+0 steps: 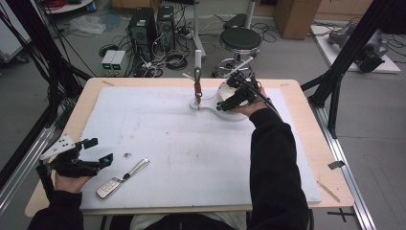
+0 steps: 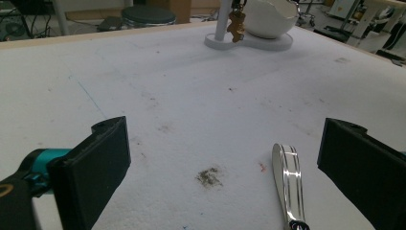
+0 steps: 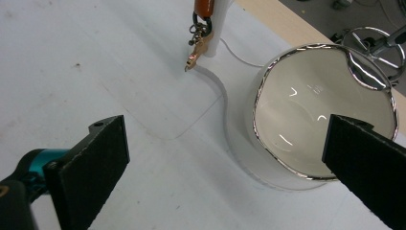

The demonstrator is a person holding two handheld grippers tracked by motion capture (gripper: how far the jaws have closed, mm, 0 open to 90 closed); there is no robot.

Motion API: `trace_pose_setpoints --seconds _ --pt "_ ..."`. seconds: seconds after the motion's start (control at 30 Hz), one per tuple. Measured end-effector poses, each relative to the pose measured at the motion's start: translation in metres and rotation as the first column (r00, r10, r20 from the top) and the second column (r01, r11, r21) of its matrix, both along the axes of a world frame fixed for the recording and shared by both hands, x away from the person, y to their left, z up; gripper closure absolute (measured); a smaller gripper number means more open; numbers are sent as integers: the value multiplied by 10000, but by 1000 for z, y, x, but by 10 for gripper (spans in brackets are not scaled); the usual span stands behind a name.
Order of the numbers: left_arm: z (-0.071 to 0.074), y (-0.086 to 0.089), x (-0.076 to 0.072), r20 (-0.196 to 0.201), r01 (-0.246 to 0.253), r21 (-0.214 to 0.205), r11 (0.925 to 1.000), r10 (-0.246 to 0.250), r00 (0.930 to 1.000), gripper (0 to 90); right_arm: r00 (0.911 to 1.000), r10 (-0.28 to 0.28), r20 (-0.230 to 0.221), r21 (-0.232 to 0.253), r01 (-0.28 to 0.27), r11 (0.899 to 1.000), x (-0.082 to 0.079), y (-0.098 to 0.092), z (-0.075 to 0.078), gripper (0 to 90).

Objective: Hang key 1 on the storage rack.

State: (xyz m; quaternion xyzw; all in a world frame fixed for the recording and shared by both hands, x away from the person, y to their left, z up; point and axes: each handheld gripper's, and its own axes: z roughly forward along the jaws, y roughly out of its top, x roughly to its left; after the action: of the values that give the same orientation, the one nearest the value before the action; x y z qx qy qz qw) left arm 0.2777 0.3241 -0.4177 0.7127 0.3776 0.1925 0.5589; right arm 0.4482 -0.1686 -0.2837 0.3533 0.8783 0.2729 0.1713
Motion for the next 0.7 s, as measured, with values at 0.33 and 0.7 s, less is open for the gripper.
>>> trace_pose_setpoints --seconds 0.33,0.7 --pt "0 0 0 22 -18 -19 10000 18 10000 46 9996 -9 -299 166 14 9999 -16 -16 -5 6" --pt "0 -1 0 -61 37 30 10000 -37 10000 45 9990 62 -448 243 -51 9997 -36 -38 -18 6"
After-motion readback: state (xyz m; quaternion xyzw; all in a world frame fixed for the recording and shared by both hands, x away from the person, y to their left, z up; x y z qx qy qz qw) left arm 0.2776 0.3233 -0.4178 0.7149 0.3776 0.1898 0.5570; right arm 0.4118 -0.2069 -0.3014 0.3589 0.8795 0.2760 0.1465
